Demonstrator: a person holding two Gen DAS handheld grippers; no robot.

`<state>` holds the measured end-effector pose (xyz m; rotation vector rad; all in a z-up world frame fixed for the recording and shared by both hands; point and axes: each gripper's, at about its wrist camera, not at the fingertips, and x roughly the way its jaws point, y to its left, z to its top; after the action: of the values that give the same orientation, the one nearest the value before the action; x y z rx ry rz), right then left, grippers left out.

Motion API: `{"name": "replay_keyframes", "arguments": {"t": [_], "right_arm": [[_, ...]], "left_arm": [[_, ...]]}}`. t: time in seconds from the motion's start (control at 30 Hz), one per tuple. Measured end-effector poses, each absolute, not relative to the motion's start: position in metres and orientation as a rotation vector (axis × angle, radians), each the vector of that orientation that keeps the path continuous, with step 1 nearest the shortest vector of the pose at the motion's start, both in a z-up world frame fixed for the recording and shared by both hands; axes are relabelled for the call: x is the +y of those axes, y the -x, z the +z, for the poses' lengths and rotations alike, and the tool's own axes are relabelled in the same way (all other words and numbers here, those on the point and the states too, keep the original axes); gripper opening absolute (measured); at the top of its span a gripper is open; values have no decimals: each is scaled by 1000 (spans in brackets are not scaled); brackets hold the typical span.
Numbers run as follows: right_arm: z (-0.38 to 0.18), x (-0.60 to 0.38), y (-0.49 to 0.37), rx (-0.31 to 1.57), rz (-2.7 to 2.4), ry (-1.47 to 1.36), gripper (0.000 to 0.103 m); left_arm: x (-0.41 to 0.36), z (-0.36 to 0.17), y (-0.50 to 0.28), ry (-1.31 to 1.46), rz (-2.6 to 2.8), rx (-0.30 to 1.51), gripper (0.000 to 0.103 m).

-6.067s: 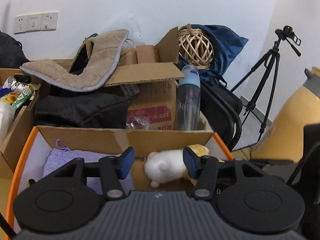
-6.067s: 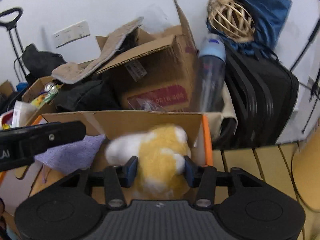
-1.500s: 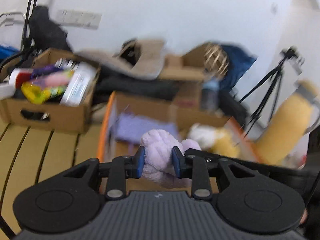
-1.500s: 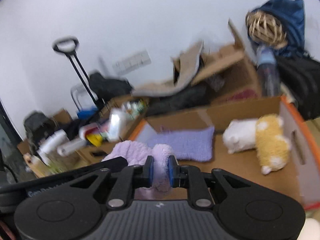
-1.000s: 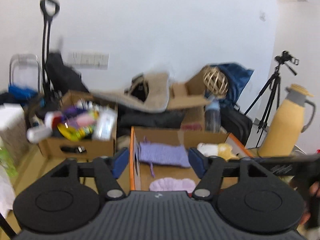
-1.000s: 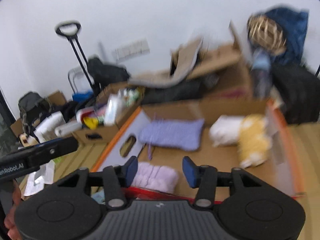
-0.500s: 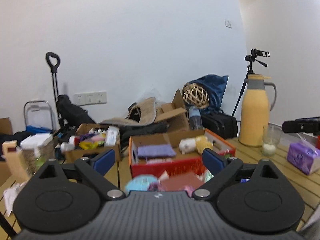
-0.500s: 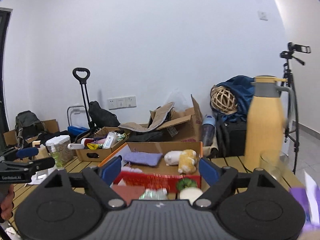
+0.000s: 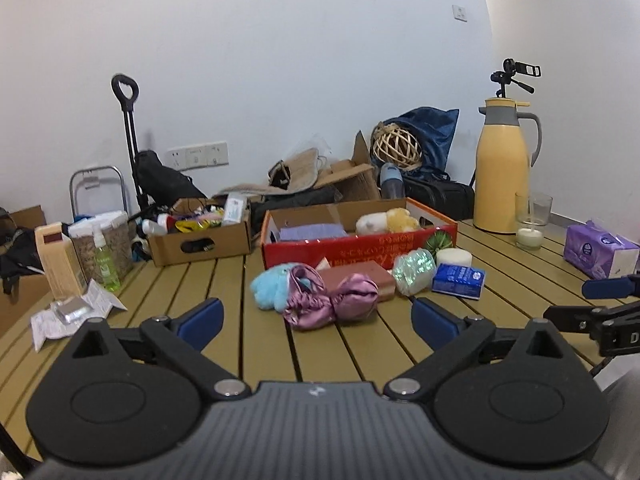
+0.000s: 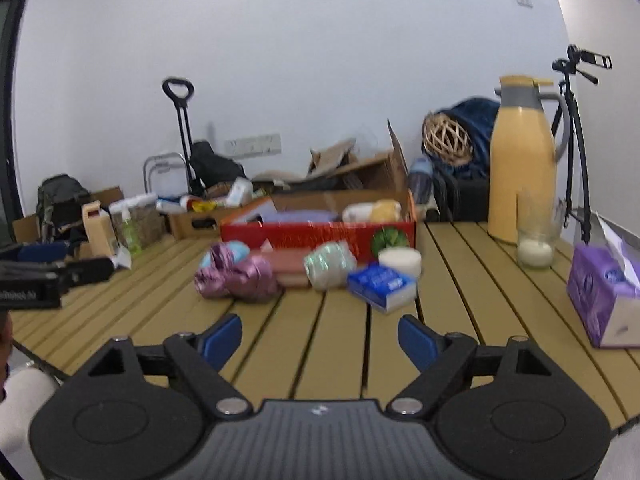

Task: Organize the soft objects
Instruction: 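Move the empty right gripper back over the table, then close the left gripper on the pink satin scrunchie while the right gripper grasps it too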

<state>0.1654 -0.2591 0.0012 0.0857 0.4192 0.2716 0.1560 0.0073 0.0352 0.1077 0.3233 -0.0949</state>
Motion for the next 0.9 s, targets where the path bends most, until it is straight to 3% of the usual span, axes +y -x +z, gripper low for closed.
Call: {"name": "replay_keyframes", "arguments": {"t": [0.3, 0.53, 0.6, 0.67, 0.9], "right_arm": [[-19, -262, -184, 470, 267, -148, 83], [-4, -253, -253, 447, 306, -126, 78], [-4, -247, -277, 461, 323, -120, 76], [-5, -239, -300, 480, 335, -130, 75], [-14, -189, -359, 563, 492, -185, 59]], "left_arm": [[-4, 19, -197, -81, -87, 358, 102], [-1, 15, -263, -47, -123, 362, 102], [8, 12, -282, -26, -139, 391, 98], [18, 9, -301, -16, -147, 443, 82], [70, -16, -350, 142, -201, 584, 72]]}}
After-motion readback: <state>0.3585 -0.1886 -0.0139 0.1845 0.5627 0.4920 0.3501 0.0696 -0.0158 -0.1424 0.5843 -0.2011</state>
